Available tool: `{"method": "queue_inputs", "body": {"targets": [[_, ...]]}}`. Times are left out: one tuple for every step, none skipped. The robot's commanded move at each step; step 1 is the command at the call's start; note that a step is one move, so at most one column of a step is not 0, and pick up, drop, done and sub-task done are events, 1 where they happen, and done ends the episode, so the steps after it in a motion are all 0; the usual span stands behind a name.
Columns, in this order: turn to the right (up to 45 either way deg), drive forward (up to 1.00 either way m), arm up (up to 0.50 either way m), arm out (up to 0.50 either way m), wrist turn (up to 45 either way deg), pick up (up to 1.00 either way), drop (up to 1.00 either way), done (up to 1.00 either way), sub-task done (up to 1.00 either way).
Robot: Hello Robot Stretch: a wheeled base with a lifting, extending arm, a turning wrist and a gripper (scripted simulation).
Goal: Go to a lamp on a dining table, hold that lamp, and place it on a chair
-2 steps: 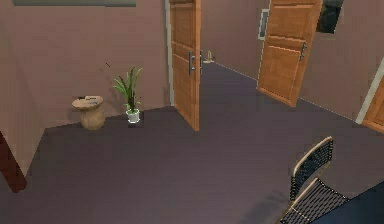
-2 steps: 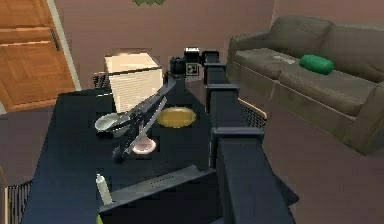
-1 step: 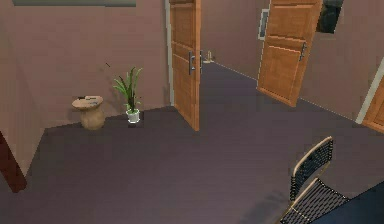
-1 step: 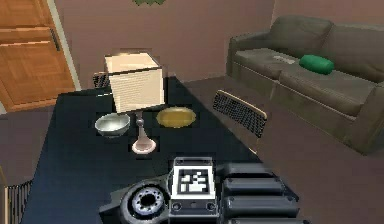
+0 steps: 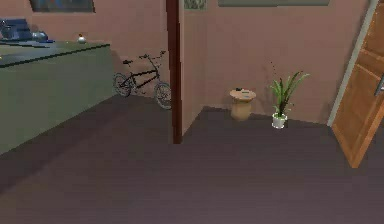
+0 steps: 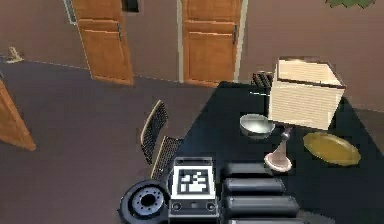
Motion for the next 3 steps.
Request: {"method": "queue_inputs", "body": {"targets": [[-15.0, 0.0, 0.0, 0.0, 0.0, 0.0, 0.0, 0.0, 0.0], [0.0, 0.35, 0.0, 0.0, 0.0, 0.0, 0.0, 0.0, 0.0], [33.0, 0.0, 0.0, 0.0, 0.0, 0.0, 0.0, 0.0, 0.0]]}}
